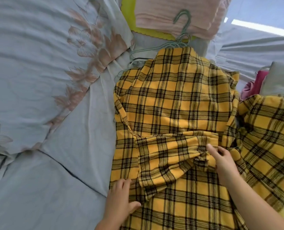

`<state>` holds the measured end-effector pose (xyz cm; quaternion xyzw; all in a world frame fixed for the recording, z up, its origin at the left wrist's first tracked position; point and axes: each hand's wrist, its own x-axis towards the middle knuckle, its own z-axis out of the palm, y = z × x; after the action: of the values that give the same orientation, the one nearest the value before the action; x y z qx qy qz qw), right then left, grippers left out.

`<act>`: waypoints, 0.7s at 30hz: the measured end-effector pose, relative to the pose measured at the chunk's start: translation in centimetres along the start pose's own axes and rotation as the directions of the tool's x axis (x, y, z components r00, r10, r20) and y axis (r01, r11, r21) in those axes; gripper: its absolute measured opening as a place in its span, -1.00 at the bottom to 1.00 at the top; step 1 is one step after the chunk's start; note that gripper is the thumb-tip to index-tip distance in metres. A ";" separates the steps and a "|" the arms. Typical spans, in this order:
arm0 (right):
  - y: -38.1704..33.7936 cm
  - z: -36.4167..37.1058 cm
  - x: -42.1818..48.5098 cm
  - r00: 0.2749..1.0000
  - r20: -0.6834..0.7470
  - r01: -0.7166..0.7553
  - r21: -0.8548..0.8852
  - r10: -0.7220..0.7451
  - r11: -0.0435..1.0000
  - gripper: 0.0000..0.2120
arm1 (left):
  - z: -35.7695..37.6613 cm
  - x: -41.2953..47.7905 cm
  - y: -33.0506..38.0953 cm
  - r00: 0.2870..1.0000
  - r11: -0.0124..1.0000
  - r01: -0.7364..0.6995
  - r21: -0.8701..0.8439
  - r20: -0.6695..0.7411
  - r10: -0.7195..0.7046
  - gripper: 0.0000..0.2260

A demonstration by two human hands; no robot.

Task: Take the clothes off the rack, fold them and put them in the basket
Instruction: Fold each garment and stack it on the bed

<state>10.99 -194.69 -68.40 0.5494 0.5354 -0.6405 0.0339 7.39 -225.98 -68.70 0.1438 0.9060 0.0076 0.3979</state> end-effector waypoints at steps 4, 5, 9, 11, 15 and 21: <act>-1.7 1.0 0.4 0.998 -0.033 0.050 -0.221 -0.059 0.974 -0.42 | 1.5 0.4 -0.2 0.999 0.995 -0.050 0.091 -0.002 0.050 -0.51; -2.3 0.8 0.0 0.992 -0.033 0.108 -0.250 -0.120 0.962 -0.45 | 1.7 0.4 -0.4 0.998 0.994 -0.056 0.092 0.035 0.053 -0.58; -3.8 -0.4 -1.2 0.978 -0.004 0.199 -0.263 -0.208 0.944 -0.36 | 0.0 1.2 -1.9 0.988 0.987 -0.041 -0.156 0.144 0.063 -0.71; -3.7 -0.6 -1.5 0.996 -0.016 0.080 -0.207 -0.085 0.975 -0.25 | -3.8 3.7 -2.4 0.999 0.897 0.025 -0.441 -0.010 -0.032 -0.80; -4.0 -0.4 -1.2 0.994 -0.028 -0.105 -0.099 0.103 0.989 -0.36 | -14.5 12.1 -2.0 0.904 0.622 0.001 -0.783 -0.265 -0.336 -0.84; -3.4 -1.5 0.4 0.953 0.089 -0.293 0.028 0.289 0.956 0.12 | -23.1 23.3 0.3 0.820 0.595 0.077 -0.800 -0.289 -0.494 -0.54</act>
<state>9.69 -191.91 -66.24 0.5955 0.4335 -0.6619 0.1392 -24.18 -217.18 -69.60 -0.1959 0.8970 0.3548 0.1763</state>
